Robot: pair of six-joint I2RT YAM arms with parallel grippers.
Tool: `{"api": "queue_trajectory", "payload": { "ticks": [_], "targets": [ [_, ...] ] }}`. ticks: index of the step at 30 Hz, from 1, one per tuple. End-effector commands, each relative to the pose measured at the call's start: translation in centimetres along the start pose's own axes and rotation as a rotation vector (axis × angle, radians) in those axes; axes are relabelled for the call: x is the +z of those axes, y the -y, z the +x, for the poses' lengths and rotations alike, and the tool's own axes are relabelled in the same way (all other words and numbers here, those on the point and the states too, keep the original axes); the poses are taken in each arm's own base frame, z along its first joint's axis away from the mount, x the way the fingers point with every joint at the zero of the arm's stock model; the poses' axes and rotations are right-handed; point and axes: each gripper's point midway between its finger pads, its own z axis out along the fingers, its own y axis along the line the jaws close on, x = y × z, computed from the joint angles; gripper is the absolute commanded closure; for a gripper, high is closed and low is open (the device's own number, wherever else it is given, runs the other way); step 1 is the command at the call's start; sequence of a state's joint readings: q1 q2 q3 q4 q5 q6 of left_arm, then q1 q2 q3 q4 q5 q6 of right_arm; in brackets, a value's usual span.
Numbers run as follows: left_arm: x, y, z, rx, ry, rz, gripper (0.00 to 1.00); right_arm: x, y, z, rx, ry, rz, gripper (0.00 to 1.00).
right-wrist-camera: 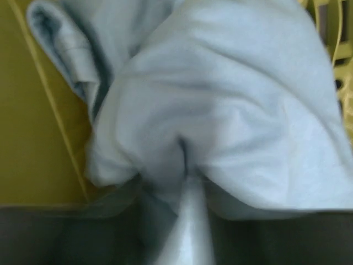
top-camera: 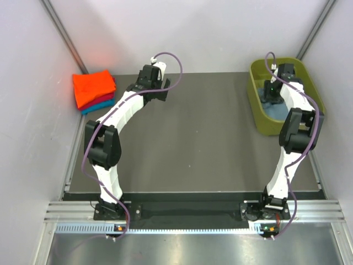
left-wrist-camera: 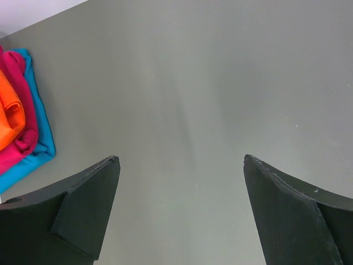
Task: Fold and stack the t-shirts
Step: Grab the tshirt from the pile, then move the tshirt to the center of the board
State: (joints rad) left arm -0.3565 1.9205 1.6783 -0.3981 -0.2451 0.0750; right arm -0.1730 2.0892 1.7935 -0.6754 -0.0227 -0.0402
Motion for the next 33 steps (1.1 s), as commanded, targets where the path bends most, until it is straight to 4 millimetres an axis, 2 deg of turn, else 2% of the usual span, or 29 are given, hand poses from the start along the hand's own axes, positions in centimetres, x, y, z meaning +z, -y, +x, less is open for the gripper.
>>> {"api": "queue_trajectory", "payload": {
  "ticks": [1,2,5,6,8,9,11,12,14,15,16,19,20,22,23,24,28,30,31,33],
  "targets": [
    [-1.6,-0.6,-2.1,-0.013,0.055,-0.012,0.02,-0.5,1.3,-1.7,0.022,0.046,0.008,0.81],
    [-1.6,-0.6,-2.0,-0.013,0.055,-0.013,0.02,-0.7,1.6,-2.1,0.025,0.058,0.024,1.0],
    [-1.6,-0.7,-2.0,-0.014,0.055,-0.021,0.02,-2.8,2.4,-5.1,0.016,0.153,0.067,1.0],
    [-1.6,-0.7,-1.8,-0.013,0.05,-0.019,0.03,-5.1,3.1,-7.7,0.02,0.238,0.111,1.0],
    [-1.5,-0.7,-1.9,-0.011,0.053,-0.021,0.04,-8.4,4.0,-11.7,0.013,0.373,0.16,1.0],
    [-1.4,-0.7,-1.8,-0.012,0.052,-0.021,0.05,-11.8,4.5,-14.6,0.013,0.473,0.192,1.0],
    [-1.2,-0.6,-2.2,-0.014,0.061,-0.018,0.06,-15.0,4.6,-17.1,-0.006,0.569,0.199,1.0],
    [-1.0,-0.5,-2.3,-0.016,0.061,-0.015,0.06,-17.6,4.2,-18.5,-0.011,0.634,0.181,1.0],
    [-0.8,-0.3,-2.8,-0.02,0.069,-0.008,0.07,-19.7,3.2,-19.6,-0.019,0.698,0.139,1.0],
    [-0.7,-0.3,-2.9,-0.023,0.072,-0.007,0.07,-21.6,2.5,-20.2,-0.027,0.736,0.124,1.0],
    [-0.6,-0.3,-3.2,-0.025,0.077,-0.005,0.07,-22.4,1.8,-20.4,-0.039,0.752,0.107,1.0],
    [-0.5,-0.4,-3.5,-0.043,0.083,-0.017,0.09,-26.1,-2.4,-20.9,-0.18,0.826,0.021,1.0],
    [-0.5,-0.4,-3.4,-0.05,0.085,-0.019,0.1,-27.4,-4.9,-21.3,-0.281,0.867,-0.002,1.0],
    [-0.4,-0.6,-3.2,-0.051,0.081,-0.034,0.11,-31.4,-8.1,-21.3,-0.378,0.965,-0.032,1.0],
    [-0.4,-0.7,-2.9,-0.053,0.074,-0.041,0.11,-33.3,-10.4,-21.8,-0.436,1.042,-0.047,1.0],
    [-0.3,-1.0,-2.8,-0.056,0.076,-0.058,0.11,-36.2,-11.5,-21.9,-0.461,1.11,-0.055,1.0],
    [-0.3,-1.8,-2.2,-0.072,0.072,-0.11,0.12,-43.8,-17.4,-22.3,-0.518,1.297,-0.153,1.0],
    [-0.4,-2.1,-2.2,-0.081,0.077,-0.127,0.12,-46.3,-18.8,-22.2,-0.489,1.341,-0.225,1.0],
    [-0.6,-2.5,-2.3,-0.082,0.083,-0.149,0.12,-46.7,-20.1,-21.7,-0.489,1.343,-0.264,1.0],
    [-0.8,-3.0,-2.4,-0.09,0.087,-0.166,0.11,-45.1,-21.3,-20.7,-0.504,1.298,-0.3,1.0]
  ]
}}
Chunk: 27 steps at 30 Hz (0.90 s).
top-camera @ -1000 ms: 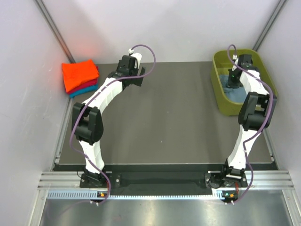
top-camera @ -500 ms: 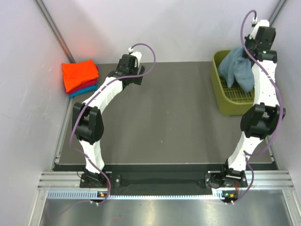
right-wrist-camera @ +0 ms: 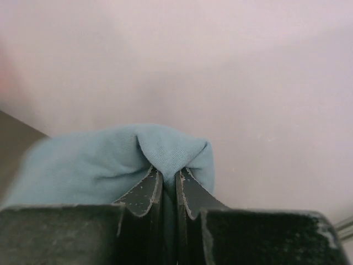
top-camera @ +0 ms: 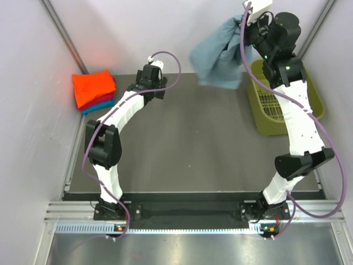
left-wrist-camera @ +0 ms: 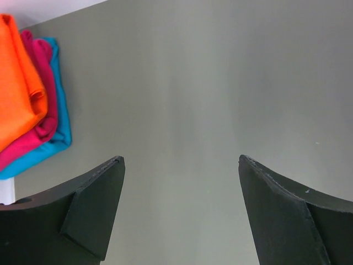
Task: Fold and stack the t-shirts
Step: Move the tshirt to the center of the board
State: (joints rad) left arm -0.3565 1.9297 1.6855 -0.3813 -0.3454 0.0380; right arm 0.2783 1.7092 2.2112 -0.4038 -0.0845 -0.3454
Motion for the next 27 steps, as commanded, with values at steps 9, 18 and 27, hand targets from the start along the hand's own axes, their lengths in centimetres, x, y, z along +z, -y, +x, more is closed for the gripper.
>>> {"api": "queue_trajectory", "payload": {
  "ticks": [9,18,27],
  "targets": [
    [-2.7,-2.7,-3.7,-0.069,0.117,-0.086,0.09,0.4,-4.4,16.3,0.005,-0.249,-0.025,0.19],
    [-2.8,-2.4,-3.5,-0.065,0.109,-0.069,0.07,1.0,-6.2,30.9,0.276,-0.589,-0.067,0.0],
    [-2.9,-2.2,-2.5,-0.052,0.09,-0.053,0.07,-0.1,0.5,39.5,0.324,-0.723,0.125,0.0]
  ]
}}
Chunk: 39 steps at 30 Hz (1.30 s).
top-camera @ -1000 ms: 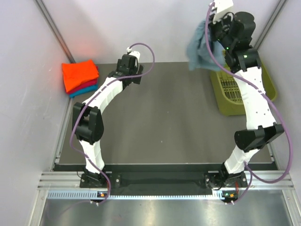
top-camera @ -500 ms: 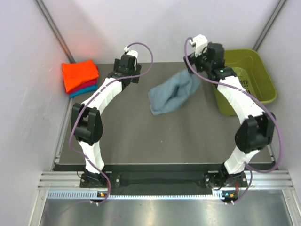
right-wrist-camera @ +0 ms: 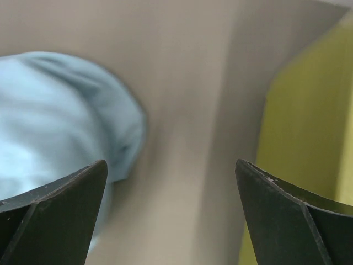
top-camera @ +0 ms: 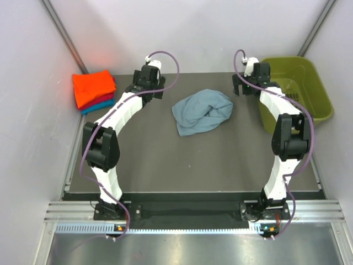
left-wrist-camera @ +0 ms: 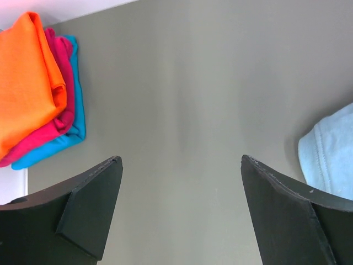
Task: Fold and stack the t-shirts
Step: Move the tshirt to the center of the board
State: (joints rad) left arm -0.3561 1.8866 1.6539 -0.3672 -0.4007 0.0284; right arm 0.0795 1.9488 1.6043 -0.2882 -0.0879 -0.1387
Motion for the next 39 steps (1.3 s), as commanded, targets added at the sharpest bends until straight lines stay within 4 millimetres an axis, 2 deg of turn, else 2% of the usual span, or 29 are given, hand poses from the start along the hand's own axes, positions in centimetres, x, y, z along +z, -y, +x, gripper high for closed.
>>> {"api": "queue_trajectory", "payload": {
  "ticks": [1,2,3,4,7,9,10,11,12,13,15,16,18,19,22,23,24,26,28,29,31,32,33,34,36,39],
  "targets": [
    [-1.7,-0.9,-1.8,-0.029,0.061,0.002,0.07,0.1,5.0,-1.0,0.045,0.038,0.111,0.0],
    [-1.6,-0.9,-1.7,-0.027,0.06,0.002,0.07,0.2,5.3,-1.0,0.04,0.036,0.127,0.0],
    [-1.6,-0.9,-1.6,-0.027,0.059,0.001,0.07,-0.2,7.4,-0.8,0.054,0.038,0.164,0.0],
    [-1.5,-0.9,-1.3,-0.02,0.054,-0.002,0.06,-0.5,8.3,-0.9,0.057,0.044,0.185,0.0],
    [-1.1,-0.5,-0.8,-0.007,0.041,0.01,0.01,-1.6,8.9,-2.1,0.03,0.071,0.202,0.0],
    [-1.1,-0.5,-0.4,-0.002,0.031,0.01,0.01,-2.8,6.3,-4.2,-0.05,0.119,0.099,0.0],
    [-1.1,-0.7,-0.4,0.001,0.03,0.0,0.01,-2.9,2.2,-4.7,-0.185,0.106,0.002,0.0],
    [-1.2,-1.0,-0.5,0.003,0.032,-0.012,0.01,-4.0,-0.5,-6.0,-0.266,0.135,-0.072,0.01],
    [-1.3,-1.6,-0.6,0.001,0.032,-0.035,0.01,-4.5,-2.9,-6.3,-0.344,0.134,-0.113,0.01],
    [-1.6,-1.8,-1.1,-0.007,0.04,-0.028,0.01,-5.1,-7.3,-6.3,-0.464,0.134,-0.185,0.0],
    [-1.6,-2.9,-1.2,-0.036,0.037,-0.031,0.01,-7.2,-11.5,-6.7,-0.543,0.179,-0.266,0.0],
    [-1.6,-3.0,-1.3,-0.051,0.036,-0.018,0.01,-8.2,-14.7,-7.3,-0.575,0.232,-0.314,0.0],
    [-1.2,-3.7,-0.8,-0.065,0.022,-0.016,0.01,-9.4,-17.6,-7.0,-0.574,0.268,-0.356,0.0],
    [-1.1,-3.9,-0.2,-0.076,0.006,-0.019,0.01,-9.9,-19.7,-7.0,-0.536,0.282,-0.393,0.0],
    [-0.9,-4.1,1.5,-0.119,-0.034,-0.027,0.01,-9.8,-23.1,-5.4,-0.473,0.225,-0.504,0.0],
    [-0.9,-4.5,1.9,-0.13,-0.04,-0.038,0.01,-8.5,-23.9,-3.7,-0.469,0.173,-0.535,0.0],
    [-0.8,-4.6,2.7,-0.134,-0.057,-0.05,0.02,-8.0,-24.5,-2.4,-0.473,0.124,-0.557,0.0],
    [-1.1,-5.6,2.9,-0.158,-0.053,-0.084,0.02,-6.2,-25.3,-0.1,-0.477,0.051,-0.588,0.0],
    [-1.3,-6.2,2.9,-0.181,-0.049,-0.099,0.03,-5.2,-25.8,1.0,-0.5,0.018,-0.606,0.0],
    [-1.3,-6.8,3.1,-0.192,-0.054,-0.11,0.04,-4.3,-26.5,2.4,-0.526,-0.013,-0.621,0.0],
    [-1.3,-7.2,3.3,-0.204,-0.057,-0.116,0.05,-3.8,-27.3,2.4,-0.561,-0.011,-0.634,0.01],
    [-1.3,-7.6,3.6,-0.212,-0.061,-0.124,0.05,-3.1,-27.8,3.3,-0.577,-0.029,-0.643,0.01],
    [-1.2,-7.6,4.1,-0.214,-0.071,-0.127,0.06,-3.2,-28.7,3.4,-0.607,-0.027,-0.659,0.01],
    [-1.3,-7.7,4.4,-0.227,-0.078,-0.13,0.07,-3.1,-29.3,2.9,-0.622,-0.016,-0.668,0.02],
    [-1.3,-7.5,5.5,-0.235,-0.1,-0.121,0.09,-2.7,-30.4,3.8,-0.645,-0.043,-0.696,0.02],
    [-1.5,-7.2,6.0,-0.249,-0.107,-0.103,0.1,-2.5,-32.1,4.1,-0.686,-0.047,-0.715,0.01]
  ]
}}
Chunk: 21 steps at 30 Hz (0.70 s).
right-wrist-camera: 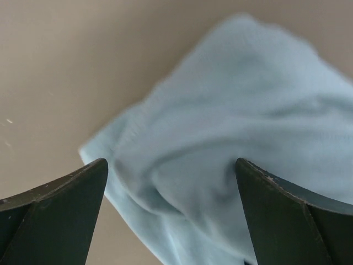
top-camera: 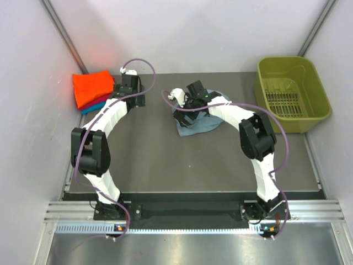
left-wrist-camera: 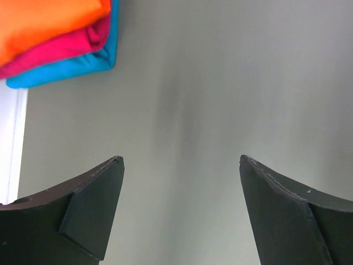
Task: Fold and stack the t-shirts
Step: Move the tshirt to the center of the board, then flatten the tshirt out
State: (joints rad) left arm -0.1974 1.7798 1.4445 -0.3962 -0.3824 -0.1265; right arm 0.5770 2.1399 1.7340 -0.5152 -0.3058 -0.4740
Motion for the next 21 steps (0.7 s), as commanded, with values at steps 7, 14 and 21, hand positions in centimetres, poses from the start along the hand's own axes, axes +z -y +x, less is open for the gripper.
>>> {"api": "queue_trajectory", "payload": {
  "ticks": [7,14,21],
  "targets": [
    [-2.0,0.5,-1.2,-0.064,0.042,0.061,0.12,0.7,-1.0,-3.7,-0.117,0.036,0.006,0.02],
    [-1.7,0.6,-1.2,-0.069,0.037,0.06,0.12,2.2,0.8,-1.4,-0.099,-0.057,0.096,0.1],
    [-1.4,0.8,-1.3,-0.069,0.037,0.061,0.12,0.7,1.8,-3.2,-0.096,-0.012,0.151,0.38]
  ]
}}
